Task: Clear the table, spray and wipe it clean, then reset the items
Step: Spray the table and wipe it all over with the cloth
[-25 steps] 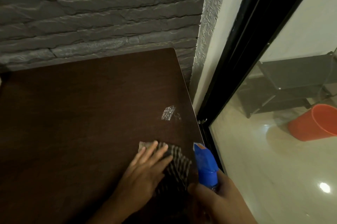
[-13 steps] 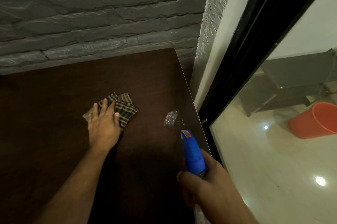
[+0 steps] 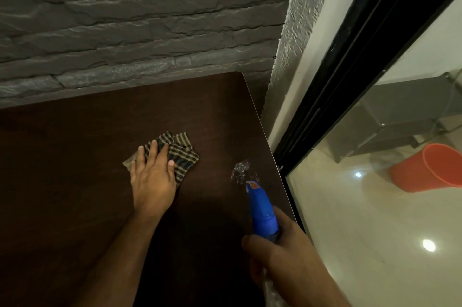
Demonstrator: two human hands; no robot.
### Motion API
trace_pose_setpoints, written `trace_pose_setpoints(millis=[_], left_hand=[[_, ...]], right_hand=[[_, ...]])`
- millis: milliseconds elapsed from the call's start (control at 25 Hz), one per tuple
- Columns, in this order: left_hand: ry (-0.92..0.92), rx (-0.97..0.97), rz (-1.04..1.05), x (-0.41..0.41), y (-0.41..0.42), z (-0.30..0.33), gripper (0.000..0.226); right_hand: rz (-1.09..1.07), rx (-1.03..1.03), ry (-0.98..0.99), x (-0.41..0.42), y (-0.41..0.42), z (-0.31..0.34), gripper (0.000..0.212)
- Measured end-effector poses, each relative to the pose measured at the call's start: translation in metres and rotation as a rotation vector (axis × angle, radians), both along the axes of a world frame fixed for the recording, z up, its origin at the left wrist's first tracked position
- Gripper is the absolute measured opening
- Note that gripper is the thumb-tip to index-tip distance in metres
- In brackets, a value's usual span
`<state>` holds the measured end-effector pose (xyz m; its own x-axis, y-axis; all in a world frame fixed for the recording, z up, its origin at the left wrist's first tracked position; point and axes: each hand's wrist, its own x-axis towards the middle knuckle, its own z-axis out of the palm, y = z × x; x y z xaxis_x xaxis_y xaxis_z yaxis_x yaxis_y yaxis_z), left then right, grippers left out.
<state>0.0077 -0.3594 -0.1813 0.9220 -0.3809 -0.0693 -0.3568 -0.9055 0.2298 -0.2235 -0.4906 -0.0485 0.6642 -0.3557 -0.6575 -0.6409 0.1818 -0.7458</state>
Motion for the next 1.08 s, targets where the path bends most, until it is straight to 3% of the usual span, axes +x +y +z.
trace_pose_setpoints(millis=[120,360,520,640,760,840,920,1000,1080], left_hand=[[0.002,-0.008,0.002,-0.001,0.0,0.0,0.049],[0.03,-0.029,-0.017,-0.013,-0.006,0.001,0.05],[0.1,-0.167,-0.432,-0.09,-0.032,0.004,0.053],[0.113,-0.139,-0.727,-0.114,-0.056,0.011,0.049],[0.005,-0.102,-0.54,-0.035,-0.086,0.004,0.048],[0.055,-0.023,-0.314,0.026,-0.096,0.002,0.048],[0.055,-0.01,-0.235,0.037,-0.097,0.003,0.049],[0.093,-0.097,-0.359,-0.001,-0.095,0.005,0.048],[0.134,-0.152,-0.644,-0.063,-0.078,0.008,0.048]], right_hand=[[-0.187,-0.005,-0.019,-0.008,-0.008,0.004,0.02],[-0.164,-0.028,-0.015,-0.022,-0.011,0.008,0.021],[-0.206,0.044,-0.053,-0.025,-0.004,0.009,0.033],[-0.203,0.003,-0.078,-0.029,-0.008,0.012,0.041],[-0.179,-0.024,-0.09,-0.031,-0.011,0.014,0.043],[-0.187,-0.061,-0.083,-0.036,-0.014,0.011,0.038],[-0.201,-0.068,-0.085,-0.041,-0.015,0.012,0.034],[-0.195,0.001,-0.085,-0.041,-0.012,0.014,0.039],[-0.186,0.048,-0.104,-0.039,-0.009,0.01,0.046]])
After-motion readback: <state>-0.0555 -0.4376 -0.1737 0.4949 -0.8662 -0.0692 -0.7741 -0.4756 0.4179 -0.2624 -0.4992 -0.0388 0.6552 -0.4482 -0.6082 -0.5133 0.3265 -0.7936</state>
